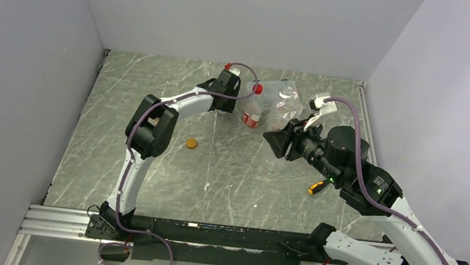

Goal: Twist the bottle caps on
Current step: Screw the bottle cap onto the plastic bottle.

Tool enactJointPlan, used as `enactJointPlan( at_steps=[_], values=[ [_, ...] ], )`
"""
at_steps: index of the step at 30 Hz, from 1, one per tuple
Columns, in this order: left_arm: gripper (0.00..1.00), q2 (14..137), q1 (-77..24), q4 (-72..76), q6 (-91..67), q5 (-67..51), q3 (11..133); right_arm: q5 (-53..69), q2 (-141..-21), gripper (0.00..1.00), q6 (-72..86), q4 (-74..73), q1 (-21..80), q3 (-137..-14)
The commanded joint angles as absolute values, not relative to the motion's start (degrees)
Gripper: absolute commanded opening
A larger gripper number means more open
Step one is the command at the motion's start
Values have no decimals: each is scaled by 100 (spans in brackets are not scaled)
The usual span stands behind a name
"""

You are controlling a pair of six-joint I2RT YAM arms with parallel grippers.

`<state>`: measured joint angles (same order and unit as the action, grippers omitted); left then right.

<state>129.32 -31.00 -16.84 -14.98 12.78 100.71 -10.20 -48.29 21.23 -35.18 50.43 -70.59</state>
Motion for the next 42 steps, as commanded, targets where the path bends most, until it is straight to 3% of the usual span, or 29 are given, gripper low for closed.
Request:
enactJointPlan(
  at_steps=[1,24,35,42],
  values=[
    [54,13065,-3076,-1882,-1749,1624,10349,-1116,-4794,42,2118,-3457,5036,-7166],
    [43,12889,-3138,-1743,-1976,1578,9803,-1180,-4789,43,2075,-3368,5036,-6964],
    [25,12608,-3138,-1767,-1959,1640,9565,-1272,-4777,43,2045,-3431,5038,-6878],
    [22,11935,-3129,-1801,-1765,1530,9161,-1397,-4738,43,1948,-3415,5036,-6718]
  ],
)
